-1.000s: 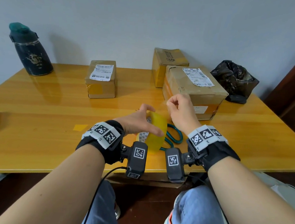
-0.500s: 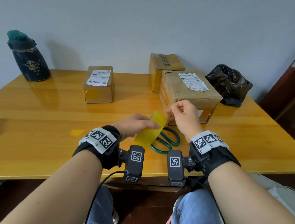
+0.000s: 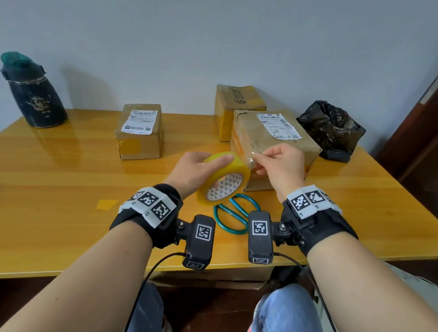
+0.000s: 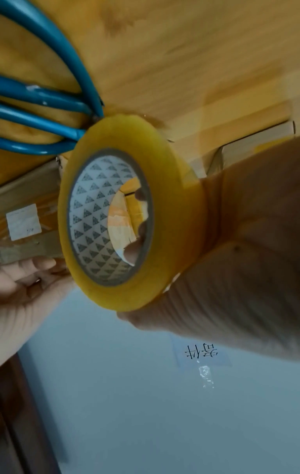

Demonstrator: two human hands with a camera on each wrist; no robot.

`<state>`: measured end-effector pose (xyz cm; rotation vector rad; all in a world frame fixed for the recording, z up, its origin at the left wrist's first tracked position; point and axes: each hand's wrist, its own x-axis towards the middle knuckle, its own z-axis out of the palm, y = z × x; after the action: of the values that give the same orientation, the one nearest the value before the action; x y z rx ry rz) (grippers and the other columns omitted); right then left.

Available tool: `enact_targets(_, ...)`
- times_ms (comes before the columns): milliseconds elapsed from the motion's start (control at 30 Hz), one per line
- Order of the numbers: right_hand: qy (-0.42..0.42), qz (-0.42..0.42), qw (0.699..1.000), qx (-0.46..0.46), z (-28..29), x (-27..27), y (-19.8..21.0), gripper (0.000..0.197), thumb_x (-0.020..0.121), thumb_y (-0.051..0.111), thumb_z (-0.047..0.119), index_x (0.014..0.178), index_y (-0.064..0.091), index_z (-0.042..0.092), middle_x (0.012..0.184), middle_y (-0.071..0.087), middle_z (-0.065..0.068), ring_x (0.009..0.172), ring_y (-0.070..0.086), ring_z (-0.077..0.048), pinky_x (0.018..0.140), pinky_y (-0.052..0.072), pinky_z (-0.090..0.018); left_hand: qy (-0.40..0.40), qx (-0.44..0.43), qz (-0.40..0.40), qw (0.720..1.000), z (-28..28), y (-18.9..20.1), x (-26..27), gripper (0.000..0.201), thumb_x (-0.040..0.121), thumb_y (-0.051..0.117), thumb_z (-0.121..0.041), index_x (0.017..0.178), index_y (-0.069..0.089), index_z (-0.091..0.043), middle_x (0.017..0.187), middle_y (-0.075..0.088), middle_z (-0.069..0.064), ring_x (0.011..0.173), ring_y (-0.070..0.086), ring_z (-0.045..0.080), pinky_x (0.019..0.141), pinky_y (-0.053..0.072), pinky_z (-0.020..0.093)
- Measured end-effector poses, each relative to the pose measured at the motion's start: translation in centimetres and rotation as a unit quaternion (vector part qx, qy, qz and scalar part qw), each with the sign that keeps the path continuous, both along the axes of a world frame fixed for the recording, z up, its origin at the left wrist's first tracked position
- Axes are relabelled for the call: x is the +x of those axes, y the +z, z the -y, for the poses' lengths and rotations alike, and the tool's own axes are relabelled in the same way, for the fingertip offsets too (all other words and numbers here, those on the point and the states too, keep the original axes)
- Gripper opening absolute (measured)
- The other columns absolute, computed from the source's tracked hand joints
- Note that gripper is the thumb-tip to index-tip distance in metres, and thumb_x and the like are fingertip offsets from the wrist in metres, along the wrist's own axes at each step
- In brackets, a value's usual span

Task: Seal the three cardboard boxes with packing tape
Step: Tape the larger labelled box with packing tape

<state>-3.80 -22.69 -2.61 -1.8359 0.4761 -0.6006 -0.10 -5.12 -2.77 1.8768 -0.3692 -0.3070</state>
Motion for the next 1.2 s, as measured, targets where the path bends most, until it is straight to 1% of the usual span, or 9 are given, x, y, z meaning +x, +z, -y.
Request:
enact_targets(200,-0.059,0.041,0.997,-0.017,0.2,0.7,1.1,0.017,0.076,0.074,0.004,0.07,0.06,0.009,0.069,0.068,-0.01,0.063,0.069,-0.022,0.069,0.06,-0.038,0.026,0.049,0.04,0.998,1.1,0.9,1.5,0.064,0.076,0.068,-0.06,0.112,0.067,-0.007,0.096,0.073,0.005,0.076,0.069,0.013,0.067,0.055,0.026)
enact_targets(300,-0.06,0.048,0.997,-0.018,0.8,0.9,2.3,0.008,0.079,0.071,0.003,0.076,0.063,0.004,0.073,0.069,-0.012,0.06,0.065,-0.015,0.061,0.057,-0.022,0.058,0.136,0.095,0.985,1.2,1.5,2.1,0.079,0.074,0.066,-0.065,0.125,0.061,-0.005,0.104,0.071,0.009,0.096,0.066,0.019,0.083,0.056,0.035)
enact_targets(400,-0.061,0.037,0.997,-0.038,1.1,1.5,3.3,0.006,0.079,0.071,0.007,0.079,0.066,0.005,0.076,0.07,-0.006,0.065,0.062,-0.01,0.063,0.052,-0.013,0.07,0.15,0.106,0.981,1.7,2.4,2.6,0.046,0.077,0.065,-0.063,0.081,0.061,-0.018,0.072,0.064,-0.001,0.081,0.067,0.019,0.073,0.056,0.033)
enact_targets(467,-0.078,0.012,0.993,-0.084,1.3,2.0,3.4,0.006,0.079,0.072,0.012,0.078,0.069,0.007,0.08,0.068,0.001,0.073,0.057,-0.008,0.061,0.041,-0.005,0.066,0.173,0.123,0.975,2.3,3.4,3.1,0.051,0.075,0.064,-0.067,0.063,0.051,-0.019,0.062,0.059,-0.002,0.065,0.06,0.015,0.055,0.048,0.026)
enact_targets(600,-0.101,-0.021,0.986,-0.129,2.0,2.8,3.4,0.019,0.086,0.067,0.014,0.077,0.072,-0.002,0.092,0.072,-0.007,0.088,0.058,-0.01,0.076,0.045,-0.021,0.061,0.212,0.16,0.962,3.5,4.8,4.6,0.052,0.072,0.068,-0.065,0.083,0.059,-0.015,0.078,0.064,0.001,0.073,0.063,0.018,0.065,0.056,0.034)
enact_targets(667,-0.094,-0.046,0.984,-0.143,2.4,3.4,3.4,0.023,0.088,0.066,0.016,0.074,0.071,-0.002,0.104,0.072,-0.009,0.107,0.061,-0.019,0.068,0.048,-0.021,0.044,0.22,0.174,0.959,3.9,5.3,5.4,0.044,0.072,0.07,-0.059,0.079,0.056,-0.018,0.08,0.066,0.002,0.073,0.064,0.019,0.07,0.058,0.037)
enact_targets(767,-0.08,-0.08,0.984,-0.141,2.7,3.8,3.4,0.02,0.092,0.06,0.012,0.082,0.067,-0.003,0.123,0.064,-0.011,0.119,0.056,-0.024,0.048,0.034,-0.011,0.029,0.229,0.174,0.957,4.2,5.9,6.5,0.043,0.072,0.073,-0.055,0.07,0.052,-0.018,0.073,0.063,0.003,0.065,0.06,0.018,0.07,0.058,0.039)
enact_targets(1033,-0.066,-0.125,0.967,-0.213,3.4,5.0,2.9,0.026,0.09,0.059,0.011,0.064,0.054,0.009,0.103,0.068,-0.009,0.096,0.061,-0.022,0.063,0.045,-0.026,0.002,0.286,0.171,0.943,5.1,6.3,7.9,0.045,0.072,0.073,-0.054,0.065,0.049,-0.017,0.067,0.059,0.003,0.065,0.061,0.018,0.072,0.057,0.037)
enact_targets(1200,-0.065,-0.109,0.967,-0.221,3.5,5.2,2.4,0.01,0.09,0.06,0.012,0.081,0.055,0.01,0.101,0.064,-0.007,0.104,0.057,-0.022,0.075,0.048,-0.032,-0.012,0.291,0.156,0.944,5.2,6.1,8.2,0.046,0.074,0.073,-0.054,0.065,0.05,-0.015,0.066,0.061,0.004,0.062,0.061,0.018,0.067,0.056,0.033)
